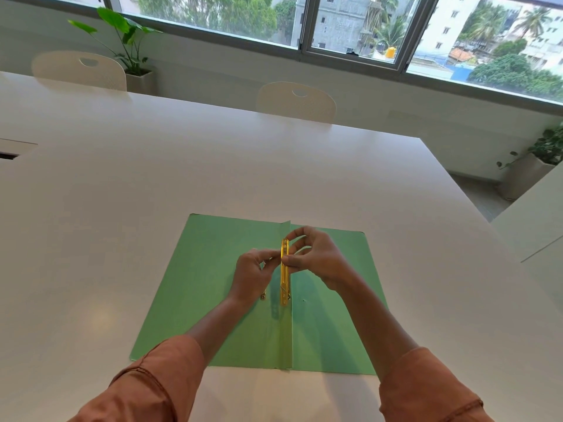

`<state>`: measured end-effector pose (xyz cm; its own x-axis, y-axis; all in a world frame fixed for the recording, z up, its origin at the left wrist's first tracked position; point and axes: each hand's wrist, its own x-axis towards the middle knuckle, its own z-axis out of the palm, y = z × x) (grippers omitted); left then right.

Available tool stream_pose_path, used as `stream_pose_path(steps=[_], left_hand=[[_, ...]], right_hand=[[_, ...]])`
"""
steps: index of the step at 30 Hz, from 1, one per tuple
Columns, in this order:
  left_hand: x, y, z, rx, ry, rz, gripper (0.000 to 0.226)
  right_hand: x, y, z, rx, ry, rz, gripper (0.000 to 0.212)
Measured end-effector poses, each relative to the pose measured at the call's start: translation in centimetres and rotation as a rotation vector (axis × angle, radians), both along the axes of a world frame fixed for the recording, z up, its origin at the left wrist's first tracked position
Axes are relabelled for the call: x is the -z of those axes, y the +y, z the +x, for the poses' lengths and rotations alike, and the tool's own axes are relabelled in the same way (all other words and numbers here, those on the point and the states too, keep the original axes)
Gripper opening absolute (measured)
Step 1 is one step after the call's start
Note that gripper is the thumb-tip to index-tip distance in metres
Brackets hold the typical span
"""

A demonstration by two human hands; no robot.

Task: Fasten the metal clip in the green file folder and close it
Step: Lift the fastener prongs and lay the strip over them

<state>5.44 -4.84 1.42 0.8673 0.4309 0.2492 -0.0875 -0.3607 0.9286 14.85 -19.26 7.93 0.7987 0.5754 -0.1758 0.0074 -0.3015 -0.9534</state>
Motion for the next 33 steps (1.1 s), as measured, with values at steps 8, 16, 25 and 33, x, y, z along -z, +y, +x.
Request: stream_pose_path(steps=[8,16,25,33], left_hand=[[0.91,0.45,0.39,0.032,-0.007,-0.049,0.019],[0.97,0.47,0.69,0.053,0.004,-0.080,0.018],[0.93,0.53,0.91,0.062,0.015,-0.102,0.016],[0.74,0.34,0.83,0.051,0.029,-0.177,0.016]], right_hand=[[0.17,0.25,0.08,-0.006,-0.004,0.001,0.050],[0.12,0.11,0.10,0.001,-0.013,0.014,0.049],[0.11,0.08,0.02,0.015,-0.015,0.019,0.050],[0.41,-0.08,0.16,0.024,-0.020,0.006,0.049]])
